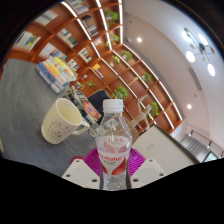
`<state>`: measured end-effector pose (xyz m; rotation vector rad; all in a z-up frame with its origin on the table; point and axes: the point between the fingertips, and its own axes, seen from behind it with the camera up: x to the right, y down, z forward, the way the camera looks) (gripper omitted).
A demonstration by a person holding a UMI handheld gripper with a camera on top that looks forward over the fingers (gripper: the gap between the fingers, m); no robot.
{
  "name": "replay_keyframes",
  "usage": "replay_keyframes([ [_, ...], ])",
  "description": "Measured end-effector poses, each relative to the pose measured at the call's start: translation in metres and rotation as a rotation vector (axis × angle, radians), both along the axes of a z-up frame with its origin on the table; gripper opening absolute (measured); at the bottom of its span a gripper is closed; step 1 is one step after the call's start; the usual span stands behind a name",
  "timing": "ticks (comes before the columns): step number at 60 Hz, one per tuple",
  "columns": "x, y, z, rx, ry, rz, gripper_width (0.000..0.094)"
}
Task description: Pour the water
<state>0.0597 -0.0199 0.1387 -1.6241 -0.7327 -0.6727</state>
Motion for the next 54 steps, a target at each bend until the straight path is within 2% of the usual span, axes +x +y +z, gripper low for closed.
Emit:
replay_keyframes([
  [9,-0.008,0.036,0.021,0.077,-0.458,0.048,0.0328],
  [21,-0.028,0.060,0.035,0.118,-0.871,0.117,0.0326],
  [30,-0.039,0.071,0.050,0.185,-1.202,0.142,0.0327],
  [36,-0.056,0.070,0.062,0.268,-1.419,0.164,0.0328],
  [41,-0.062,0.069,0.056,0.264,-1.458,0.185,0.0326],
  [54,-0.060,0.065,0.060,0.264,-1.335,0.168,0.0328],
])
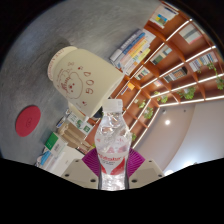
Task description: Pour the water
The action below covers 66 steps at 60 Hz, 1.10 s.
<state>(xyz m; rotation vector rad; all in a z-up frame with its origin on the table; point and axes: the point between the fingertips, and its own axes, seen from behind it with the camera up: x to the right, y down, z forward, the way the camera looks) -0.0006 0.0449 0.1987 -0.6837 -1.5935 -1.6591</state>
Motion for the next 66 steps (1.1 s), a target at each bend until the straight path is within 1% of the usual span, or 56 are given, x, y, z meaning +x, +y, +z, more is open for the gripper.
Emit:
replay_keyframes([
  [7,0.008,-0.005,0.013,-0.020,0.227,0.006,0.0329],
  [10,0.016,-0.008,0.019,-0.052,0.393,0.005,0.0329],
  [14,0.026,-0.014,0.023,-0.095,0.659,-0.016,0.0329],
  [18,0.034,-0.019,0.033,-0.169,0.946,-0.008,0.0329],
  [25,0.041,-0.019,0.031,-0.291,1.427,0.012,0.0330],
  [26,0.042,-0.019,0.030,-0.314,1.495,0.014,0.0345],
  [27,0.034,-0.022,0.020,-0.315,1.563,0.011,0.0358],
  [30,0.042,-0.022,0.015,-0.396,1.761,0.024,0.0358],
  [34,0.046,-0.021,0.002,-0.459,1.984,0.016,0.0358],
  [35,0.039,-0.023,-0.004,-0.462,2.027,0.019,0.0358],
  [37,0.051,-0.019,-0.005,-0.474,2.090,0.036,0.0357],
  [41,0.063,-0.016,-0.016,-0.486,2.193,0.040,0.0357],
  [48,0.062,-0.013,-0.041,-0.506,2.291,0.054,0.0356],
  [59,0.057,-0.008,-0.069,-0.483,2.251,0.060,0.0364],
  [63,0.057,-0.009,-0.090,-0.500,2.239,0.015,0.0366],
  [64,0.056,-0.008,-0.085,-0.492,2.242,0.053,0.0366],
  [66,0.058,-0.008,-0.086,-0.478,2.233,0.054,0.0367],
])
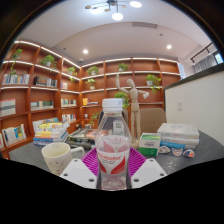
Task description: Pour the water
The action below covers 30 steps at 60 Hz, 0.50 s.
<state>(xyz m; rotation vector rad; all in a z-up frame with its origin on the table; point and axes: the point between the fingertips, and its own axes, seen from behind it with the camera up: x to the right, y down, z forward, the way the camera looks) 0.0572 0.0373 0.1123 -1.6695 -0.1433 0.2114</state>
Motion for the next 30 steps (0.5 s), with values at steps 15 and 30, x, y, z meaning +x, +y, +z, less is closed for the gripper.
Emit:
replay_keyframes([
  [15,-0.001,0.003,0.001,0.005,-0.018,-0.018,0.0477],
  [30,0.014,-0.025,0.008,-0.035,-0.069,-0.092,0.0782],
])
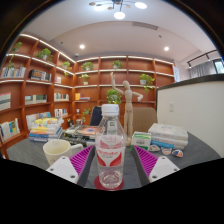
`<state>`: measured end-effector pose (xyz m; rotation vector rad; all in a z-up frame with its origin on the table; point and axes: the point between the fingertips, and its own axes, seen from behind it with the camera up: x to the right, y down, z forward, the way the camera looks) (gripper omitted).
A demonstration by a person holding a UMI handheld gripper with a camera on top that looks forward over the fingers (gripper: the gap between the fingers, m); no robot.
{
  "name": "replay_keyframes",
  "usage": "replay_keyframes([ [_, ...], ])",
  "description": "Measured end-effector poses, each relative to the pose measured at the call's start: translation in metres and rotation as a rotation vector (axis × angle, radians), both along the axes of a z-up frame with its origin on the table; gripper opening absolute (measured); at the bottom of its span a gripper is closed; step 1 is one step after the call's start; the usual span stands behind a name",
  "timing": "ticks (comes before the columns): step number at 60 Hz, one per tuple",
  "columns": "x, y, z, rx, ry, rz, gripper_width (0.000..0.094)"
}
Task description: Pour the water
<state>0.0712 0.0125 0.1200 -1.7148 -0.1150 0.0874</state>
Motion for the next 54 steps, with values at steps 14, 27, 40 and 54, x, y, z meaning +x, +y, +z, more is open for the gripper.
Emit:
replay_keyframes([
  [14,0.006,-0.055,0.013,-0.052,0.038,-0.079,0.0818],
  [27,0.008,-0.094,0.044,-0.008,0.014,-0.129,0.0818],
  [40,0.010,-0.119,0.066,0.005,-0.005,-0.133,0.0818],
  [54,0.017,-0.132,0.076,0.013,-0.018,-0.163,0.0823],
])
